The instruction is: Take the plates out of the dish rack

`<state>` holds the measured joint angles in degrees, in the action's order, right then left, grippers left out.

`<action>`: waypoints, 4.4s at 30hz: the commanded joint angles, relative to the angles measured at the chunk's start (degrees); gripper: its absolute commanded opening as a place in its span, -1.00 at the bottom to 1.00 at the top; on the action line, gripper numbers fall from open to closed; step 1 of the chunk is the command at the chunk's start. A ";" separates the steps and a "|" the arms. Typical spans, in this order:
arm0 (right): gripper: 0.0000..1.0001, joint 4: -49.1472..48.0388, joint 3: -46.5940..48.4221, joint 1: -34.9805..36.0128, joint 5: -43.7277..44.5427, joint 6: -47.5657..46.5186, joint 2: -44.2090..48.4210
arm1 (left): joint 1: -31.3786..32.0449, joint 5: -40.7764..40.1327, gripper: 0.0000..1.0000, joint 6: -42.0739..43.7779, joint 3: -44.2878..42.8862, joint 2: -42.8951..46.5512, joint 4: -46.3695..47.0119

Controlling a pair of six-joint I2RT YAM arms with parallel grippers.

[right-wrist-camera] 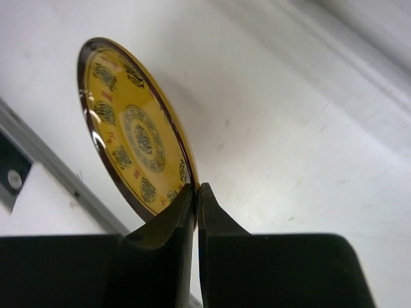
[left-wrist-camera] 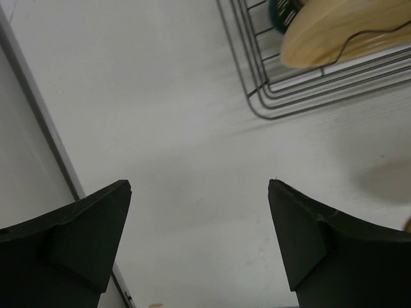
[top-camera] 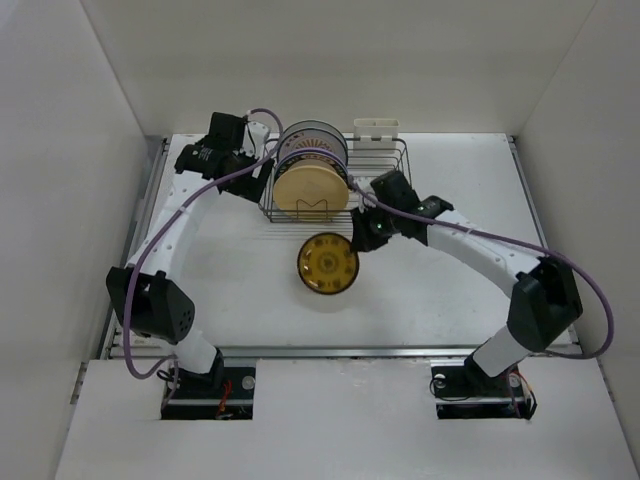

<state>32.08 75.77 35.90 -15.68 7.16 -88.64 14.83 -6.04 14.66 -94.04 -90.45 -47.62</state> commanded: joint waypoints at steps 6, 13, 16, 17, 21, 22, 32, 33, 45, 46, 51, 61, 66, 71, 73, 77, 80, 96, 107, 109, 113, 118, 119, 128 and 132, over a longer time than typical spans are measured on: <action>-1.00 -13.96 -13.61 -5.31 -13.49 12.34 -2.07 | 2.84 10.35 0.37 6.97 -7.03 -6.83 5.33; -1.00 -20.38 -21.97 -7.34 -14.38 14.64 -5.13 | 4.76 11.76 0.39 7.49 -13.44 -15.53 7.19; -0.95 -21.09 -22.51 -7.34 -13.77 14.64 -5.75 | 5.99 11.76 0.37 7.49 -15.29 -18.35 7.80; -0.64 -21.09 -22.51 -7.34 -12.98 14.64 -5.75 | 6.00 10.89 0.37 7.49 -15.30 -18.88 8.50; 0.05 -20.56 -23.55 -7.34 -11.74 14.64 -2.25 | 6.62 8.25 0.14 6.88 -14.77 -19.41 11.31; 0.08 -20.56 -23.56 -7.34 -11.22 14.64 -1.46 | 6.62 8.24 0.07 6.88 -14.25 -20.02 11.32; 0.08 -15.82 -20.75 -7.34 -9.89 14.11 0.93 | 7.14 8.24 -0.52 6.35 -14.24 -21.69 11.84; 0.10 -15.82 -20.14 -7.34 -9.89 14.11 0.93 | 7.14 8.24 -0.62 6.35 -13.72 -21.69 11.84; 0.10 -12.04 -17.94 -7.34 -8.66 13.58 3.12 | 7.14 8.76 -1.00 4.60 -20.82 -20.47 4.29; 0.10 -11.43 -17.24 -7.34 -8.66 13.58 3.65 | 7.14 9.81 -1.00 3.81 -22.75 -20.46 2.63; 0.10 -10.81 -14.95 -7.34 -8.14 13.06 5.32 | 7.14 10.35 -1.00 0.90 -27.07 -17.83 0.15; 0.10 -11.60 -13.80 -7.34 -8.14 12.53 5.85 | 8.20 5.79 -1.00 1.87 -20.83 -13.17 2.88; 0.16 -11.07 -9.60 -7.34 -9.81 12.53 7.52 | 8.20 5.78 -1.00 0.37 -22.14 -9.23 2.88; 0.30 -8.34 1.80 -8.65 -6.73 11.91 7.53 | 6.80 5.78 -1.00 -0.94 -27.43 -5.53 -7.55; 0.30 -8.34 5.69 -8.65 -6.03 9.73 4.89 | 5.92 2.03 -1.00 -1.55 -24.63 -1.59 -9.33; 0.33 -6.50 15.97 -9.18 -2.08 5.77 -2.75 | 5.39 -5.44 -1.00 -1.56 -18.47 4.21 -14.42; 0.29 -5.71 23.27 -9.18 -0.14 2.87 -9.43 | 3.55 -8.01 -1.00 -1.56 -16.00 6.51 -17.67; -0.14 -5.96 39.29 -9.71 0.65 -7.94 -27.64 | -10.78 4.29 -1.00 10.48 14.93 5.56 -26.31; -0.23 -6.50 37.88 -9.18 1.18 -8.48 -30.19 | -13.78 6.04 -1.00 11.01 10.98 -15.61 -22.09; -0.19 -6.50 37.88 -9.18 0.57 -9.00 -30.71 | -14.38 6.04 -1.00 11.01 10.37 -16.85 -20.34; -0.19 -7.03 37.88 -9.18 1.09 -9.00 -31.76 | -14.92 4.46 -0.90 9.87 8.70 -18.79 -18.65; -0.12 -7.03 38.40 -8.65 1.70 -9.00 -33.78 | -15.62 6.21 0.07 8.82 5.81 -18.79 -18.04; -0.15 -7.03 38.40 -8.65 1.71 -9.00 -33.79 | -15.62 7.09 0.16 8.81 4.58 -18.79 -18.04; -1.00 -8.26 37.88 -8.65 5.92 -11.99 -32.31 | -10.53 12.99 0.64 0.39 -24.59 -25.28 -23.40; -1.00 -7.65 37.88 -8.65 7.86 -13.31 -29.84 | -6.93 16.05 0.64 -5.95 -35.84 -33.72 -23.40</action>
<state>27.83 112.57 26.96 -11.40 -6.11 -120.18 5.39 6.00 14.63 -124.57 -119.68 -68.38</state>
